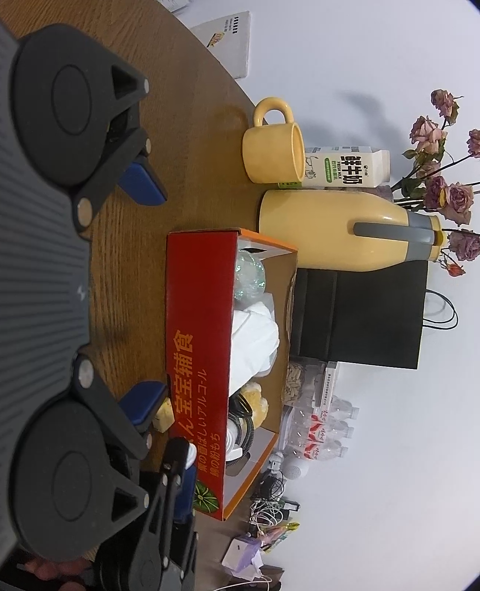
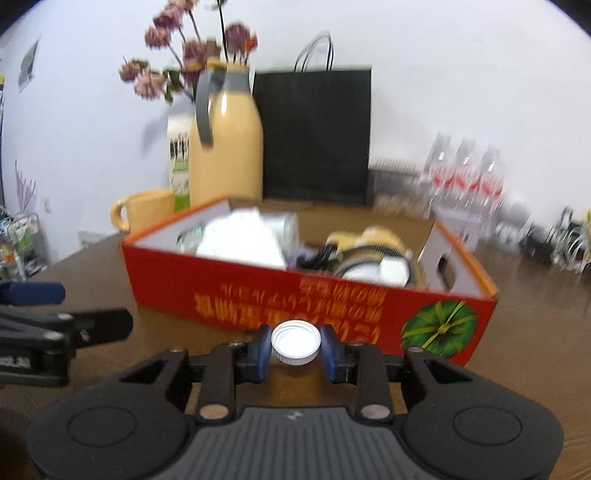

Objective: Organize objects
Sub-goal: 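Grasp the last white bottle cap with the right tool, then grasp the small yellow block with the left tool while the right tool holds the cap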

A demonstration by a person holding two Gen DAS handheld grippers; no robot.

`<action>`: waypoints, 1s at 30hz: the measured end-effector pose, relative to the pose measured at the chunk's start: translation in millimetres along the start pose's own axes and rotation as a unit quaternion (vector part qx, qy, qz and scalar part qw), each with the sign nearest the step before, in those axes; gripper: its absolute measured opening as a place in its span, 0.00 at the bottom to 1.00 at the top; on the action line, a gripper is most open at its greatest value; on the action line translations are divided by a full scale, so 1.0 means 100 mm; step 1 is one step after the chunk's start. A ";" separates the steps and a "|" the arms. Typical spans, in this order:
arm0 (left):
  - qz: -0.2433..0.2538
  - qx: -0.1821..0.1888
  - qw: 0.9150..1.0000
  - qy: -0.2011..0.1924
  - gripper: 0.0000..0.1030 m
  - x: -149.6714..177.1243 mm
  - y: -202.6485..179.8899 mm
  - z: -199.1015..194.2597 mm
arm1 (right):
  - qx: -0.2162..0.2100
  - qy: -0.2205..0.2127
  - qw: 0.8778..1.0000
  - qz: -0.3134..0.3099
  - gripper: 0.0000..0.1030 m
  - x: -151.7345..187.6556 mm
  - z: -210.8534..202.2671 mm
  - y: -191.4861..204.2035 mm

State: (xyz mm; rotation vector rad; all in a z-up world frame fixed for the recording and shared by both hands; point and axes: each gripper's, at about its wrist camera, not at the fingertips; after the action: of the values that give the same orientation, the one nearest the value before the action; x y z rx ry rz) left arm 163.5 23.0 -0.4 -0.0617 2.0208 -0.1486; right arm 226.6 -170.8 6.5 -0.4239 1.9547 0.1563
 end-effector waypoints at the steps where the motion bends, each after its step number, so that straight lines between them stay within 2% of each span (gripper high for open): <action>1: 0.001 -0.001 1.000 0.002 1.00 0.01 0.00 0.01 | 0.000 -0.001 1.000 0.000 0.27 -0.01 0.00 -0.01; 11: 0.006 -0.011 1.000 0.020 1.00 0.04 -0.03 0.10 | 0.003 -0.022 1.000 -0.003 0.27 -0.01 -0.04 -0.03; 19: 0.010 -0.020 0.999 0.029 1.00 0.06 -0.06 0.15 | 0.001 -0.044 0.999 0.006 0.27 -0.02 -0.13 -0.21; 25: 0.007 -0.030 0.999 0.045 1.00 0.05 -0.11 0.24 | 0.008 -0.044 0.999 0.009 0.27 0.00 -0.14 -0.42; 30: 0.008 -0.023 0.998 0.063 1.00 0.04 -0.26 0.37 | 0.008 -0.041 0.999 0.008 0.27 0.02 -0.12 -0.54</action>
State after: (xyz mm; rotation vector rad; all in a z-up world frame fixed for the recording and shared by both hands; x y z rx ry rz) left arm 194.2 -5.7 -16.9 -0.0675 2.1500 -0.0972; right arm 235.0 -225.4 14.2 -0.3860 1.8775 0.1644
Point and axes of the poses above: each gripper's, at about its wrist camera, not at the fingertips, and z roughly the way its jaws point, y to its left, x to its underside, and after that the axes turned 7 degrees about x, right-handed
